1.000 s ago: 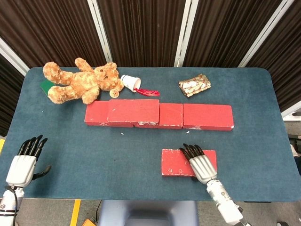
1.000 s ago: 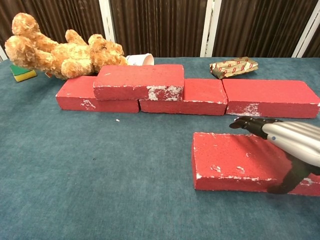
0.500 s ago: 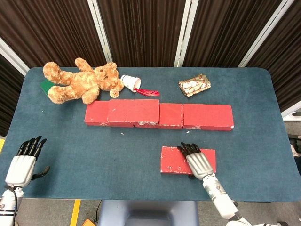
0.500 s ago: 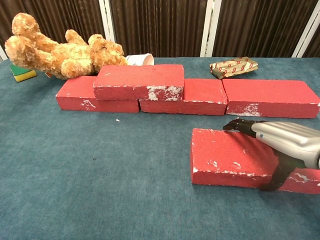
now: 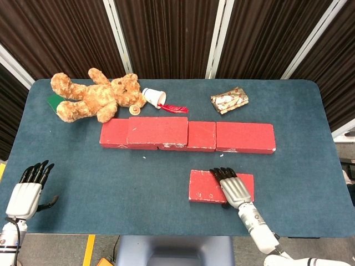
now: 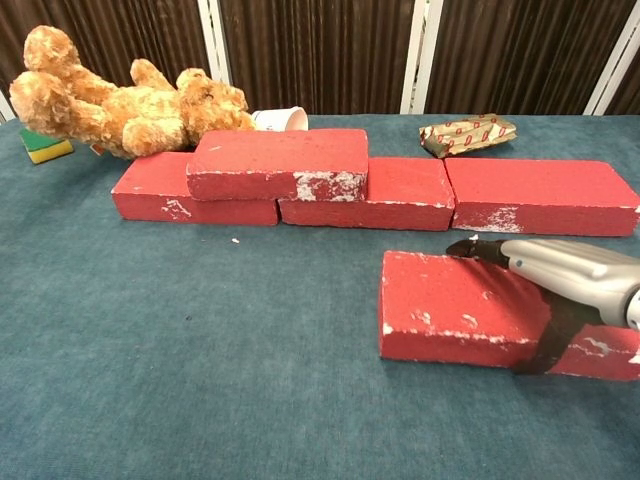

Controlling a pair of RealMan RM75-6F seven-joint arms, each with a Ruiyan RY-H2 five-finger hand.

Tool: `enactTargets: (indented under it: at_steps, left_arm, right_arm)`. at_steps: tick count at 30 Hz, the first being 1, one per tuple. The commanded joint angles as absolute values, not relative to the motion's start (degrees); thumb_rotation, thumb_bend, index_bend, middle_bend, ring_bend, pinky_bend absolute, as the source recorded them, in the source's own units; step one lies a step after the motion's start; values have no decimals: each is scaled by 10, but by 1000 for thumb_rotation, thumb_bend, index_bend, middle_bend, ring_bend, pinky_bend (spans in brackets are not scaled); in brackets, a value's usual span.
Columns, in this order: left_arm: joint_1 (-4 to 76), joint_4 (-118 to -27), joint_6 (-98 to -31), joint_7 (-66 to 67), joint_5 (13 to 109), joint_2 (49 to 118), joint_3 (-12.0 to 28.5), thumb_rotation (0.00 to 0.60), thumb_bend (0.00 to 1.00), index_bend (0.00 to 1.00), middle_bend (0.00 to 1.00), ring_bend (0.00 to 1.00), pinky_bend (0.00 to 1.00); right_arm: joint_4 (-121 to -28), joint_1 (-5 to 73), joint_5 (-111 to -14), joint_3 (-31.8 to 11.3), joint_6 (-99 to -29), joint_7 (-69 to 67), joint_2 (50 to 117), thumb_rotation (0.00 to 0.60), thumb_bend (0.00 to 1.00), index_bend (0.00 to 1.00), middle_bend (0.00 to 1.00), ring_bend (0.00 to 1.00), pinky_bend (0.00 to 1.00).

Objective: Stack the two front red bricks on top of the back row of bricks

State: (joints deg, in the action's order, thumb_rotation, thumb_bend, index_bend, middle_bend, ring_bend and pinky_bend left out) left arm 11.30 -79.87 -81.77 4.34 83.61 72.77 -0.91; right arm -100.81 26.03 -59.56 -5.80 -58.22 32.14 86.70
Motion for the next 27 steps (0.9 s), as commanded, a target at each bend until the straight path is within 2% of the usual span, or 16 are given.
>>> enactTargets:
  at_steps: [1, 2, 5, 9, 12, 16, 23, 27]
  left_arm:
    - [112, -798, -815, 44, 835, 728, -7, 600, 229, 0, 0, 0, 94]
    - [112, -798, -815, 44, 835, 728, -6, 600, 232, 0, 0, 0, 94]
    - [111, -798, -811, 45, 833, 728, -4, 600, 237, 0, 0, 0, 94]
    - [109, -801, -812, 49, 837, 728, -3, 600, 238, 0, 0, 0, 94]
    - [105, -804, -819, 57, 841, 728, -2, 600, 238, 0, 0, 0, 94]
    - [100, -807, -828, 73, 846, 729, -2, 600, 239, 0, 0, 0, 94]
    - [96, -803, -829, 113, 835, 741, 7, 600, 240, 0, 0, 0, 94]
    - [97, -795, -825, 136, 820, 751, 17, 600, 243, 0, 0, 0, 94]
  right_arm:
    - [-1004, 263, -600, -57, -588, 315, 867, 600, 46, 408, 479, 347, 291]
    - [-1004, 264, -597, -57, -587, 313, 865, 600, 47, 470, 525, 402, 334]
    - [-1003, 270, -591, -59, -585, 308, 861, 600, 53, 526, 564, 448, 393]
    - [-1003, 272, -615, -62, -593, 286, 851, 600, 63, 528, 565, 449, 402]
    - [-1007, 275, -642, -70, -603, 269, 828, 600, 64, 528, 565, 449, 453]
    - [-1006, 292, -660, -98, -607, 261, 787, 600, 67, 531, 566, 449, 474]
    - [-1007, 343, -687, -148, -549, 210, 700, 600, 71, 533, 566, 449, 487]
    - [-977, 379, -705, -167, -525, 206, 675, 600, 71, 534, 566, 451, 490]
